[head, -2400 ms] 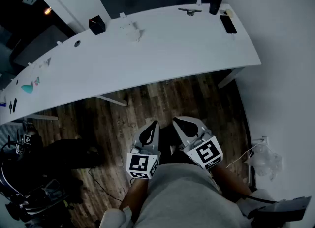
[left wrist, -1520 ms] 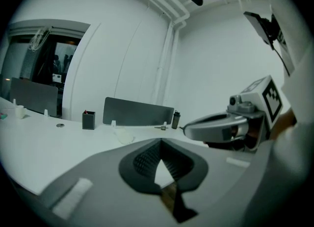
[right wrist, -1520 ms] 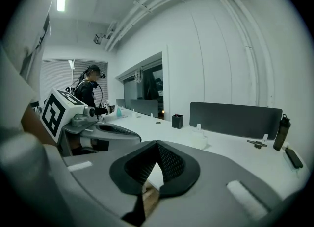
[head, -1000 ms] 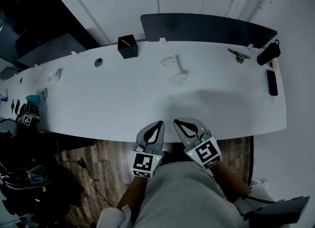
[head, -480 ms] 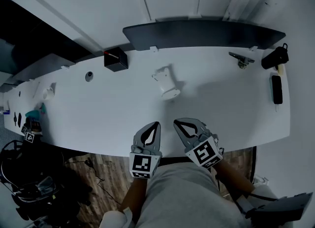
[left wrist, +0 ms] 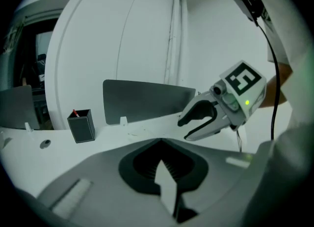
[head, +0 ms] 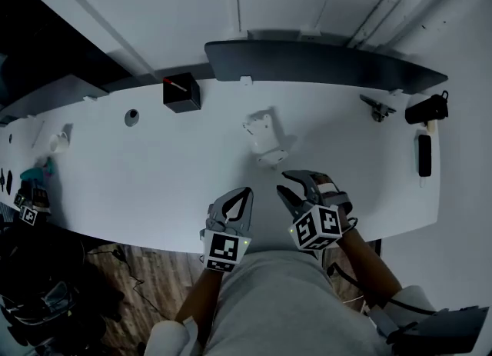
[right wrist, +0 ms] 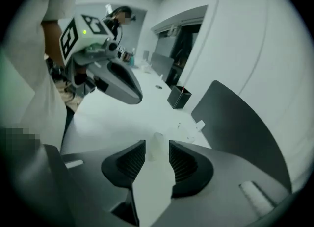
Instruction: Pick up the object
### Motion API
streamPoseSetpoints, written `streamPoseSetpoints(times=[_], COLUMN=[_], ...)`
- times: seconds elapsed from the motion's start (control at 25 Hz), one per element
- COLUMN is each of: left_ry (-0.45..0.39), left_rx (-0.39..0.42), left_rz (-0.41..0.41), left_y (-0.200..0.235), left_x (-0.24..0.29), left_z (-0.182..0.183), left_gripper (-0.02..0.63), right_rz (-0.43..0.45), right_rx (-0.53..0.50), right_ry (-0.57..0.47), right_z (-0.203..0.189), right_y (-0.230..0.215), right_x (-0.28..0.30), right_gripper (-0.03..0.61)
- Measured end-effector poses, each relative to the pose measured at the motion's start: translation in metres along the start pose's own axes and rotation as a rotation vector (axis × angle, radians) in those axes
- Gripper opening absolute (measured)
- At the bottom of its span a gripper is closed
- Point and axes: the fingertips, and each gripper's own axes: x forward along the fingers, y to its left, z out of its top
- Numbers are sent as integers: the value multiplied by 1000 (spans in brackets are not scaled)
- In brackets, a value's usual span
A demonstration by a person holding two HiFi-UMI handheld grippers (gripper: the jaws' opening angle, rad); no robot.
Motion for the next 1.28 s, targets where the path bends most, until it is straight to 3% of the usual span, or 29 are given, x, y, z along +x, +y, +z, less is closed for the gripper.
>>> streamPoseSetpoints(times=[0.16, 0.24, 0.36, 0.6, 0.68, 0.92, 1.12, 1.28], left_ry=[-6, -8, -8, -9, -9, 7, 35, 4], left_rx=[-23, -41, -68, -109, -117, -136, -162, -266], left_rz=[-22, -29, -40, -31, -29, -33, -33, -46], left_y=[7, 9, 13, 26, 30, 32, 33, 45], left_x=[2, 2, 4, 9, 11, 16, 21, 17], left_z=[-4, -8, -14, -19, -20, -25, -31, -30], left_gripper=[2, 2, 2, 2, 2, 2, 2, 3], right_rz=[64, 113, 165, 265, 270, 290, 246, 137], right_rx=[-290, -375, -455, -526, -545, -509, -555, -618], right_ry=[170, 234, 302, 367, 374, 358, 313, 230], right_z=[-14, -21, -30, -41, -43, -40, -34, -13], right_y=[-8, -11, -16, -11, -10, -8, -6, -11], right_x=[39, 58, 78, 102, 105, 105, 97, 80], right_gripper=[170, 229, 245, 245, 217, 199, 195, 193])
